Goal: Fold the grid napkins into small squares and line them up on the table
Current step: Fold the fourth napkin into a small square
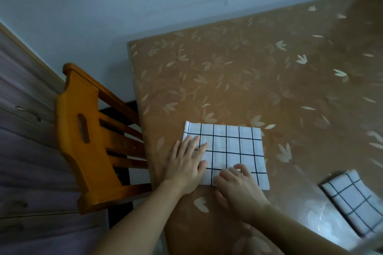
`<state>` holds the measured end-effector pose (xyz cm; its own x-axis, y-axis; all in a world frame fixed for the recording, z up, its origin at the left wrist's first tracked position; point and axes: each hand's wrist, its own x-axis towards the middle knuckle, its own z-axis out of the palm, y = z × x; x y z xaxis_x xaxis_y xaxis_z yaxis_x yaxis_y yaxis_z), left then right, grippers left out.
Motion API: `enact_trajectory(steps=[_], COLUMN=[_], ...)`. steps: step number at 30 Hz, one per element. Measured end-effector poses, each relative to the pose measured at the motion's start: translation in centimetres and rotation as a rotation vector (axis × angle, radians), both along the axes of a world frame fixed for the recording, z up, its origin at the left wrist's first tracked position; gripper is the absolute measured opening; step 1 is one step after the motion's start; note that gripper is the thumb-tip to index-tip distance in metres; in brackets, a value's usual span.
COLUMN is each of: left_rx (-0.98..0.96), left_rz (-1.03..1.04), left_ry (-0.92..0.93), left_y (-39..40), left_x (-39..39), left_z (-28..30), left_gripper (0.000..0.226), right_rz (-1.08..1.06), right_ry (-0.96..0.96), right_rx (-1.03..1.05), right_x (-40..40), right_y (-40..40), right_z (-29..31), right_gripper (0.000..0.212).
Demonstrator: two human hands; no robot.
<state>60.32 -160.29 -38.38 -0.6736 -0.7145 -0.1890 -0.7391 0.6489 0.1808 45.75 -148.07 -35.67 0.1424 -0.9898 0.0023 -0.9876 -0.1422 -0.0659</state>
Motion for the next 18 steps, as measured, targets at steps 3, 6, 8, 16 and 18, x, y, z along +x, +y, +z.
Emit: enact_trajectory(steps=[3, 6, 8, 16, 18], left_rx=[0.037, 0.065, 0.057, 0.1, 0.041], left_rz=[0.0, 0.021, 0.041, -0.146, -0.2], left_ry=[-0.009, 0.02, 0.081, 0.223, 0.247], left_y=[-0.2, 0.2, 1.1, 4.1, 4.7], left_x=[-0.3, -0.3, 0.2, 2.8, 2.4], left_z=[0.7, 1.7, 2.4, 3.4, 3.2], left_gripper=[0.053, 0.052, 0.053, 0.044, 0.034], right_rz=[-0.013, -0.013, -0.016, 0.077, 0.043], right_ry=[0.024, 0.069, 0.08, 0.03, -0.035], right_rx=[0.045, 0.024, 0.029, -0.025, -0.037], right_x=[1.1, 1.5, 1.7, -0.5, -0.8], right_y=[-1.1, -2.4, -2.8, -1.7, -1.5], right_z=[0.4, 0.4, 0.1, 0.9, 1.6], right_gripper=[0.021, 0.024, 0.024, 0.016, 0.018])
